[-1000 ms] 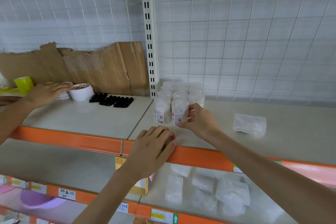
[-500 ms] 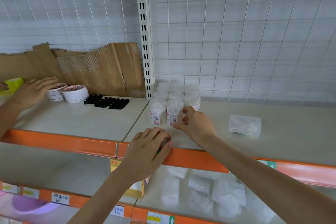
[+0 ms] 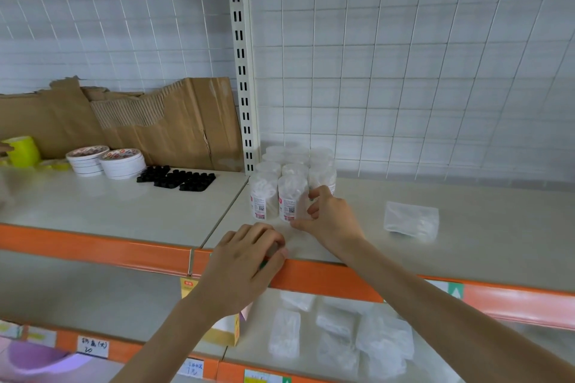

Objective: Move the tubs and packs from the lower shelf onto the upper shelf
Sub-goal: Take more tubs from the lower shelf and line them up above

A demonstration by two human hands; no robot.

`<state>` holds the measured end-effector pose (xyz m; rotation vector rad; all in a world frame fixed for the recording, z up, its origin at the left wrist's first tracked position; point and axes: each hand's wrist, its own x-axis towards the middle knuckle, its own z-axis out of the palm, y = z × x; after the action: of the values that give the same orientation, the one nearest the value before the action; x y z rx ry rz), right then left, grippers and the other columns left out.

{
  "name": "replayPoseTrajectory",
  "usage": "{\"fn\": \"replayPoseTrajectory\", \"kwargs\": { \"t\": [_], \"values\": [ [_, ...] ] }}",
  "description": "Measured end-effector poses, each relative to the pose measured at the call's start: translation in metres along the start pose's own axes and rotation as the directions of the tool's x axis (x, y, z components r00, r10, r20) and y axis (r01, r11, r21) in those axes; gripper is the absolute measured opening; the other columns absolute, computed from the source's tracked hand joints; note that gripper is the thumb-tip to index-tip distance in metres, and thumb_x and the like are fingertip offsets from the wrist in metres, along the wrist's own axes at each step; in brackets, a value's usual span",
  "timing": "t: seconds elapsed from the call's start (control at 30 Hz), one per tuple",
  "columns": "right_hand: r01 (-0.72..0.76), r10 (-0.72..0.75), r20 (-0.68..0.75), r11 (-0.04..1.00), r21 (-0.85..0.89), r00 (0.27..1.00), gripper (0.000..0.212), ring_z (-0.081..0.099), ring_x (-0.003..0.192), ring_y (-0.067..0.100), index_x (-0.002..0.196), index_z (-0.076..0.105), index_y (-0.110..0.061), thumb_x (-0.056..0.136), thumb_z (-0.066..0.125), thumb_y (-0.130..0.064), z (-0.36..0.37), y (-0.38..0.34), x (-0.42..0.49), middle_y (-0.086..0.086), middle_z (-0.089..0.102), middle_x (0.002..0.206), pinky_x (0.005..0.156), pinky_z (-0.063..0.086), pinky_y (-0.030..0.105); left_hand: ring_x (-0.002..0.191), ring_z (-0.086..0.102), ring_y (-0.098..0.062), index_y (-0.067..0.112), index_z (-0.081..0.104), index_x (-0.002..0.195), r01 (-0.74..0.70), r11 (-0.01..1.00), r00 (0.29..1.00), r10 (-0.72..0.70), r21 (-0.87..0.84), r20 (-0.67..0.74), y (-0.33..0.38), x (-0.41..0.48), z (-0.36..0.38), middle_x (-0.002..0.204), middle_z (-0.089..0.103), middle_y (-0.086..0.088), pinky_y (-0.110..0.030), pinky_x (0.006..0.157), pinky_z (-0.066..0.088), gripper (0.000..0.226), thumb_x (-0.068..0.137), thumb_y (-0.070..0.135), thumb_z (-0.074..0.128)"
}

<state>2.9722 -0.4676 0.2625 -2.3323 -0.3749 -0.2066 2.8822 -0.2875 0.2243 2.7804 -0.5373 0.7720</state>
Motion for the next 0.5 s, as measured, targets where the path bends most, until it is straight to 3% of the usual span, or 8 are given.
{"fn": "replayPoseTrajectory", "kwargs": {
  "t": [0.17, 0.27, 0.33, 0.4, 0.5],
  "values": [
    [0.029, -0.027, -0.038, 0.999, 0.032, 0.999, 0.045, 0.064, 0.086, 0.009, 0.117, 0.056, -0.023, 0.078, 0.076, -0.032, -0.021, 0.005, -0.015, -0.011, 0.065, 0.094, 0.081, 0.055, 0.032, 0.093, 0.048, -0.002, 0.032, 0.055, 0.102, 0.024, 0.999, 0.999, -0.023, -0.021, 0.035, 0.0, 0.0, -0.003, 0.106, 0.053, 0.021, -0.024, 0.081, 0.038, 0.035, 0.098, 0.051, 0.026],
    [0.164, -0.151, -0.189, 0.985, 0.053, 0.97, 0.022, 0.062, 0.081, -0.001, 0.101, 0.063, -0.029, 0.082, 0.073, -0.026, -0.053, 0.012, -0.028, -0.016, 0.066, 0.085, 0.074, 0.051, 0.02, 0.091, 0.047, -0.002, 0.032, 0.057, 0.101, 0.077, 0.996, 0.996, -0.075, -0.046, 0.053, 0.003, 0.002, -0.005, 0.102, 0.052, 0.021, -0.022, 0.081, 0.036, 0.04, 0.093, 0.055, 0.025],
    [0.243, -0.242, -0.295, 0.969, -0.033, 0.924, 0.016, 0.06, 0.083, 0.0, 0.097, 0.064, -0.027, 0.084, 0.071, -0.023, -0.082, 0.025, -0.033, -0.014, 0.065, 0.088, 0.075, 0.048, 0.02, 0.095, 0.046, -0.001, 0.034, 0.057, 0.101, 0.133, 0.987, 0.988, -0.125, -0.085, 0.094, 0.006, 0.007, -0.008, 0.101, 0.051, 0.022, -0.022, 0.084, 0.033, 0.047, 0.086, 0.061, 0.022],
    [0.207, -0.244, -0.308, 0.967, -0.149, 0.92, 0.017, 0.057, 0.092, 0.004, 0.101, 0.066, -0.025, 0.085, 0.072, -0.026, -0.11, 0.047, -0.034, -0.01, 0.062, 0.1, 0.081, 0.045, 0.025, 0.097, 0.047, 0.0, 0.034, 0.06, 0.099, 0.179, 0.97, 0.98, -0.161, -0.161, 0.12, 0.01, 0.012, -0.009, 0.099, 0.053, 0.022, -0.023, 0.086, 0.037, 0.048, 0.082, 0.063, 0.026],
    [0.005, -0.046, -0.202, 0.98, -0.198, 0.978, 0.034, 0.053, 0.111, 0.015, 0.112, 0.064, -0.025, 0.083, 0.073, -0.042, -0.139, 0.082, -0.035, -0.002, 0.056, 0.119, 0.094, 0.04, 0.03, 0.094, 0.055, 0.002, 0.03, 0.066, 0.098, 0.219, 0.901, 0.975, -0.191, -0.375, 0.112, 0.025, 0.019, -0.01, 0.094, 0.061, 0.02, -0.02, 0.081, 0.044, 0.02, 0.091, 0.044, 0.054]
  ]
}}
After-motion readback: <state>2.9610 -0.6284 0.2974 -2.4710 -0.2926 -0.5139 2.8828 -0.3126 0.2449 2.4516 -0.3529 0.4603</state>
